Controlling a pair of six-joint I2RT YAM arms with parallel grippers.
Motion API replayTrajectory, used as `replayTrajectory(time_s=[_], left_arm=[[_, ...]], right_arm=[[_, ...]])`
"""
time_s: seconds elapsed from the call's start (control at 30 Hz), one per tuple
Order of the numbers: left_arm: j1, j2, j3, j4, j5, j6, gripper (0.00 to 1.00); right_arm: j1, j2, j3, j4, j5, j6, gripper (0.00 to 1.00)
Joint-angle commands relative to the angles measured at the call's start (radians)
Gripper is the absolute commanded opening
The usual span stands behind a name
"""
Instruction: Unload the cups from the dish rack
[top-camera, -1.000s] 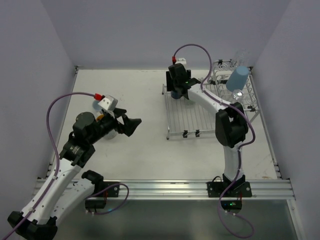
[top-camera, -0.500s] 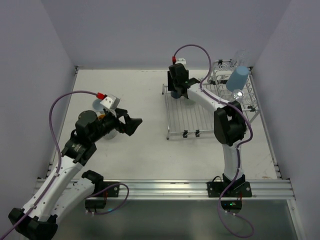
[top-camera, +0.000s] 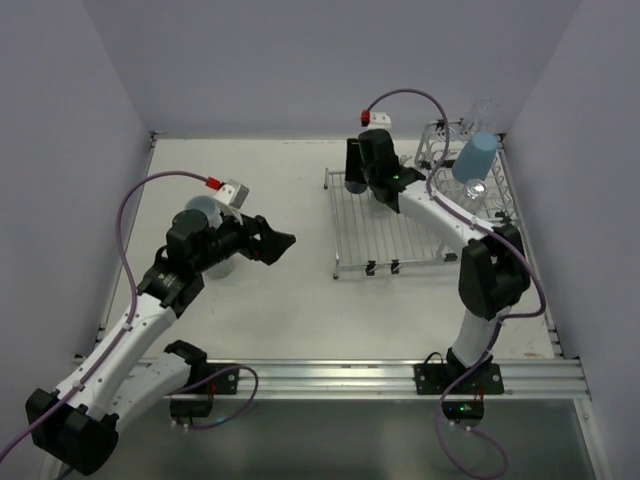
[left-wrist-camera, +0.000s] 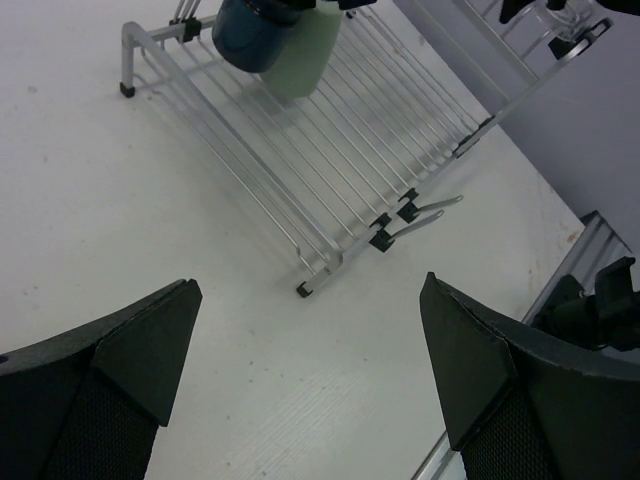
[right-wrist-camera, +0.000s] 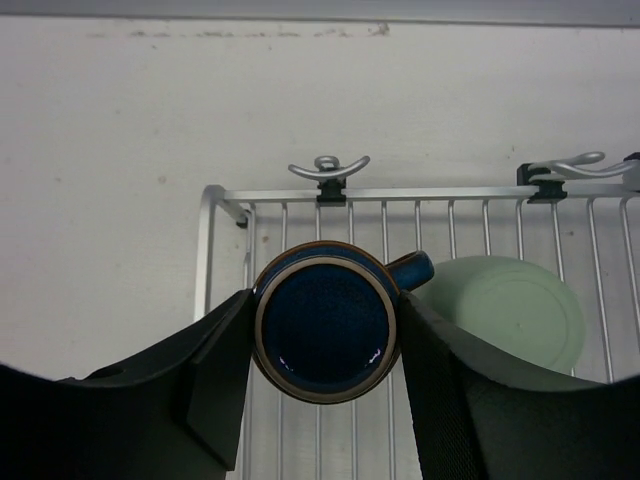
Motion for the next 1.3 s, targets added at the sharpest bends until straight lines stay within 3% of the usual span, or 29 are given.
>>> replayTrajectory(time_s=[0.0, 0.13, 0.23, 0.3, 0.5, 0.73, 1.13, 1.27], left_arm=[[-0.002, 0.013, 0.011, 0.152, 0.063, -0.129, 1.0], [-0.002, 0.031, -0.046, 0.351, 0.092, -0.27, 1.0], [-0.002, 0.067, -0.087, 0.509, 0.11, -0.386, 0.93], [-0.002, 0.114, -0.102, 0.61, 0.13, -0.449, 0.82], [-0.002, 0.225, -0.13, 0.863, 0.143, -0.574, 0.78], [-0.002, 0.307, -0.127, 0.942, 0.126, -0.582, 0.77], [-0.017, 0.357, -0.096, 0.968, 0.13, -0.595, 0.66], [-0.03, 0.381, -0.07, 0.982, 0.13, -0.588, 0.47]], right_arm=[[0.001, -0.201, -0.051, 0.19, -0.105, 0.048, 0.22], [0.001, -0.285, -0.125, 0.25, -0.211, 0.137, 0.22], [-0.001, -0.368, -0.229, 0.325, -0.316, 0.24, 0.22], [-0.002, -0.426, -0.312, 0.392, -0.375, 0.343, 0.22], [-0.007, -0.532, -0.481, 0.598, -0.578, 0.584, 0.22], [-0.009, -0.582, -0.565, 0.71, -0.667, 0.693, 0.22], [-0.009, -0.589, -0.615, 0.776, -0.693, 0.74, 0.22], [-0.009, -0.566, -0.636, 0.805, -0.723, 0.772, 0.22]])
